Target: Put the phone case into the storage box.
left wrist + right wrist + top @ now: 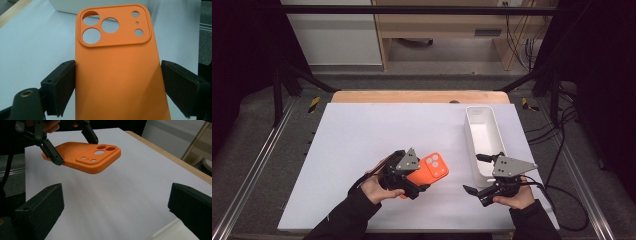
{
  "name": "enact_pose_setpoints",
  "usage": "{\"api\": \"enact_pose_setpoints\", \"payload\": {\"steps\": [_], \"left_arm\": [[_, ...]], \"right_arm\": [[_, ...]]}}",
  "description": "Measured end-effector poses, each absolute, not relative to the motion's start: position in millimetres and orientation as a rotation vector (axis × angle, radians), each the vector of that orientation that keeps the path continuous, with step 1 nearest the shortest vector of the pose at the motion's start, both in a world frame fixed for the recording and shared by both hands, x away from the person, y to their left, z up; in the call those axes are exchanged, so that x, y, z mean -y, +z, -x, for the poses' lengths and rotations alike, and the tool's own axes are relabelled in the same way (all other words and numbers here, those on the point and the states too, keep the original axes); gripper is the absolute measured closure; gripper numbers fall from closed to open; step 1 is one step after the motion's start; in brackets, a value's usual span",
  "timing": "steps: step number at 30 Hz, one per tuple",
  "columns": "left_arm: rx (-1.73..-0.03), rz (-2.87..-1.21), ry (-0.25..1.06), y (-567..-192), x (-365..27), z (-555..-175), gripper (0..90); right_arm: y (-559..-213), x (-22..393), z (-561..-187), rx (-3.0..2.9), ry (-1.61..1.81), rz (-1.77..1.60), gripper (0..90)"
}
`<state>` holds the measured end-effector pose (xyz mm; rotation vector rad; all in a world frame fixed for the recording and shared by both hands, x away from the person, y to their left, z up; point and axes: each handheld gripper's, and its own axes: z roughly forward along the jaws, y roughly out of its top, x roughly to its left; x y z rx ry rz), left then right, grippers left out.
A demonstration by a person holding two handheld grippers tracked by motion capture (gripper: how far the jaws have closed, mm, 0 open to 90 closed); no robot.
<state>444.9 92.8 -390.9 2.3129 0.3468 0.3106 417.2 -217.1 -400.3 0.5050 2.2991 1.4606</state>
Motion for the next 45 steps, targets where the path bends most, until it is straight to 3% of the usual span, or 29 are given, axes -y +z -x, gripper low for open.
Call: {"api": "enact_pose_setpoints", "payload": {"steps": [45], "left_arm": [[-0.169, -2.296, 0.267, -389.2, -87.5, -432.6, 14.6]], "right_arm": [[-395.8, 183.3, -417.3, -2.485, 1.377, -0.279, 2.1]]}}
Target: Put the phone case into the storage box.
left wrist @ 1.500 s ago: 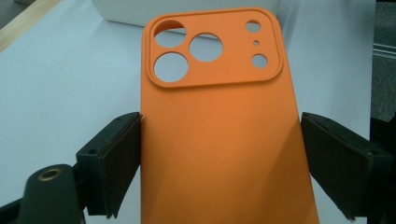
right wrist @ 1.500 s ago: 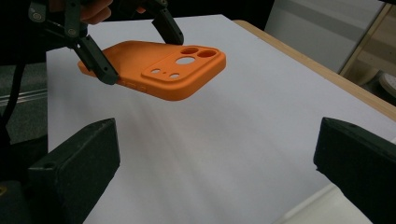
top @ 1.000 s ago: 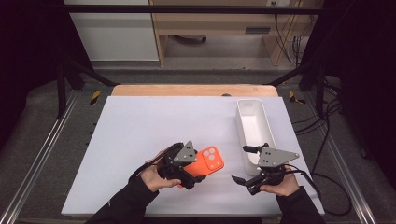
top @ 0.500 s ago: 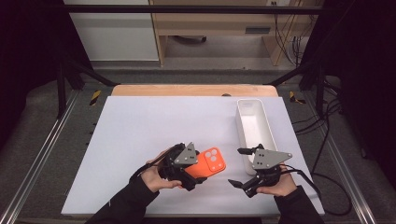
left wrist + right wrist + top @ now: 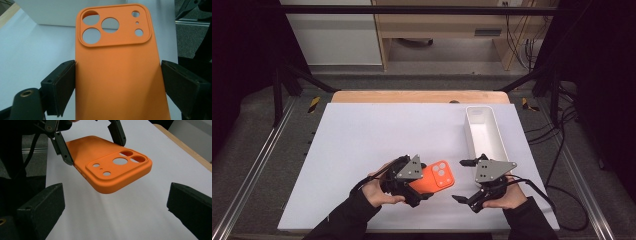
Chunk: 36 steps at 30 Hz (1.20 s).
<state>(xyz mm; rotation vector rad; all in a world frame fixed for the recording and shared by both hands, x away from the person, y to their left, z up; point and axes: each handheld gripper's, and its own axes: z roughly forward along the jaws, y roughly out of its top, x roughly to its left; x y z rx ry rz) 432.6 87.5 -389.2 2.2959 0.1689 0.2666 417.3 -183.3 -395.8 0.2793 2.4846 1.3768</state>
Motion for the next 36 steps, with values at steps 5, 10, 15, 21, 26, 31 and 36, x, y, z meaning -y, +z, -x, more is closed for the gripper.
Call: {"api": "enact_pose_setpoints", "payload": {"steps": [5, 10, 15, 21, 26, 31, 36], "left_arm": [[-0.14, -2.291, 0.279, -387.7, -87.5, -430.3, 14.6], [-0.105, -2.288, 0.294, -385.7, -86.8, -427.1, 14.6], [-0.083, -2.288, 0.294, -384.2, -86.1, -425.0, 14.5], [-0.062, -2.301, 0.291, -385.6, -84.0, -423.9, 14.6], [-0.048, -2.304, 0.286, -385.8, -83.0, -423.1, 14.6], [-0.048, -2.303, 0.273, -387.2, -81.3, -422.6, 14.6], [-0.046, -2.303, 0.267, -387.8, -81.1, -423.1, 14.6]], "right_arm": [[-395.0, 179.9, -418.5, -2.5, 1.363, -0.254, 2.2], [-394.5, 176.6, -419.6, -2.511, 1.358, -0.233, 2.6], [-394.9, 174.4, -419.6, -2.523, 1.363, -0.213, 3.4], [-394.8, 173.3, -421.6, -2.537, 1.376, -0.202, 3.7], [-395.7, 171.8, -423.5, -2.551, 1.389, -0.185, 4.0], [-396.0, 170.4, -425.9, -2.566, 1.405, -0.168, 4.5], [-398.3, 167.3, -427.2, -2.578, 1.399, -0.152, 4.9]]}}
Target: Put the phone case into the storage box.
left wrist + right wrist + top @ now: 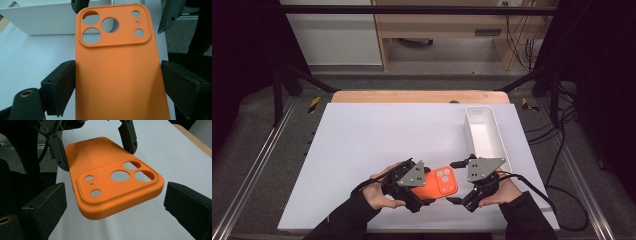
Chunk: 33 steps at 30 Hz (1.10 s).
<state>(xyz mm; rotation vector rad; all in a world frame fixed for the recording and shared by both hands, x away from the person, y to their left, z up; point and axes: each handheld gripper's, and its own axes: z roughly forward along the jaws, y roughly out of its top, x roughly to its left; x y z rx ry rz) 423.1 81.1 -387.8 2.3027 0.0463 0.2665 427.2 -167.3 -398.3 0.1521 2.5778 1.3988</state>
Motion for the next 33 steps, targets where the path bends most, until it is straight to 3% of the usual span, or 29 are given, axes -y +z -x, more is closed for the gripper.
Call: {"api": "enact_pose_setpoints", "payload": {"steps": [33], "left_arm": [[0.025, -2.285, 0.203, -390.4, -77.9, -420.3, 14.6]], "right_arm": [[-407.0, 156.5, -433.4, -2.639, 1.491, 0.0, 8.0]]}}
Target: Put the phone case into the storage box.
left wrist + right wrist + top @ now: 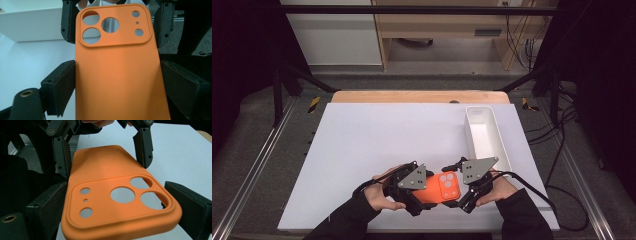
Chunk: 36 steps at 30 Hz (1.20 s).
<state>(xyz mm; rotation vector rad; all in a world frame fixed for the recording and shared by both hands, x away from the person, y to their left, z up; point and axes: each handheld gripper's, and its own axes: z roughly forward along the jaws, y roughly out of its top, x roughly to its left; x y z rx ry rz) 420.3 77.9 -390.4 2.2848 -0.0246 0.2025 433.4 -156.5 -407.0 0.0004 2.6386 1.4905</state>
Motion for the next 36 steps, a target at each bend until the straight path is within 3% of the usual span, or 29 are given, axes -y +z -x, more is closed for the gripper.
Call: {"api": "enact_pose_setpoints", "payload": {"steps": [36], "left_arm": [[0.051, -2.289, 0.172, -393.9, -78.9, -423.0, 14.7]], "right_arm": [[-409.9, 155.9, -433.1, -2.637, 1.529, 0.06, 14.2]]}}
